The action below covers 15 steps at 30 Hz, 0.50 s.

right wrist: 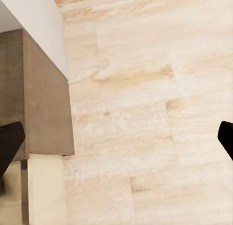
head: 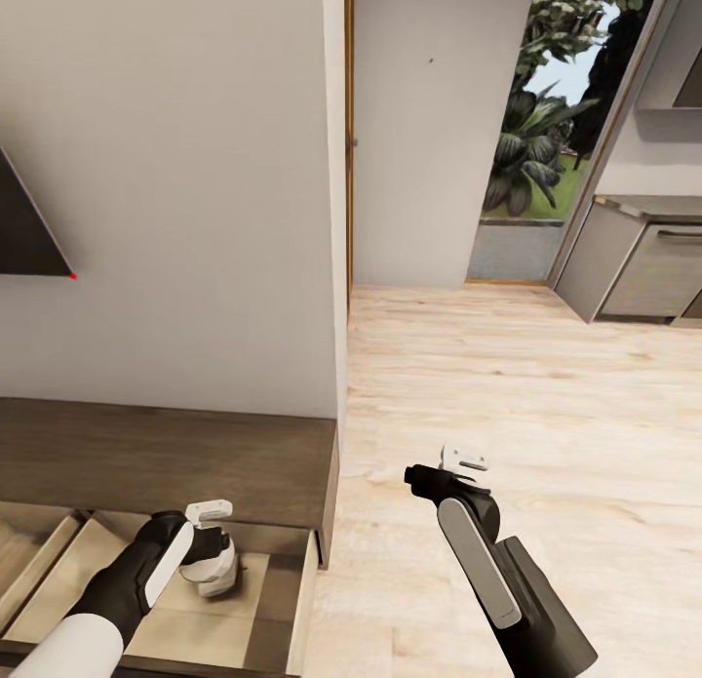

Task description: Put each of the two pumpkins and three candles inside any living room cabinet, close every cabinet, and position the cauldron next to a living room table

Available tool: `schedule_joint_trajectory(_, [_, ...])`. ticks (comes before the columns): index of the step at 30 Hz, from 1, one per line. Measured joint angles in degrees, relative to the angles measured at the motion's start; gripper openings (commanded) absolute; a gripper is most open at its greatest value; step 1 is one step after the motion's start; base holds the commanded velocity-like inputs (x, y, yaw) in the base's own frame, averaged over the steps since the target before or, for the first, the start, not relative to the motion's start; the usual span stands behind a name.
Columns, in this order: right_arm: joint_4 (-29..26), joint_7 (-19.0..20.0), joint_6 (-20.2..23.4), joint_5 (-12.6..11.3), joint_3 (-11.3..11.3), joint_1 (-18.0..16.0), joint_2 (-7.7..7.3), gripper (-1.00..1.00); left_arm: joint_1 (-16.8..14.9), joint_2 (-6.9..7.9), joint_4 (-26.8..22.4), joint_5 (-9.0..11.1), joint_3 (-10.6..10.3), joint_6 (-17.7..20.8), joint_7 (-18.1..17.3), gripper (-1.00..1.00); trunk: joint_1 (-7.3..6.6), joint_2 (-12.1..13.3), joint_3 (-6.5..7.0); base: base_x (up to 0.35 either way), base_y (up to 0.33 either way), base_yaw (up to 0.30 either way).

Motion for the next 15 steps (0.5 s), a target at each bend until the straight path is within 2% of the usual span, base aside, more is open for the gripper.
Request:
schedule_joint_trajectory(10, [0.11,0.0,0.0,-0.05,0.0,0.0,0.15,1.0,0.0,0.07,0.0,-0.44,-0.08,-0.32,0.03,-1.0,2.2,-4.01,-1.8,0.0,0.0,0.0])
schedule_joint_trajectory(15, [0.15,0.0,0.0,-0.03,0.0,0.0,0.18,1.0,0.0,0.12,0.35,-1.31,-0.08,-2.61,0.09,-1.0,3.3,-6.02,-2.69,0.0,0.0,0.0])
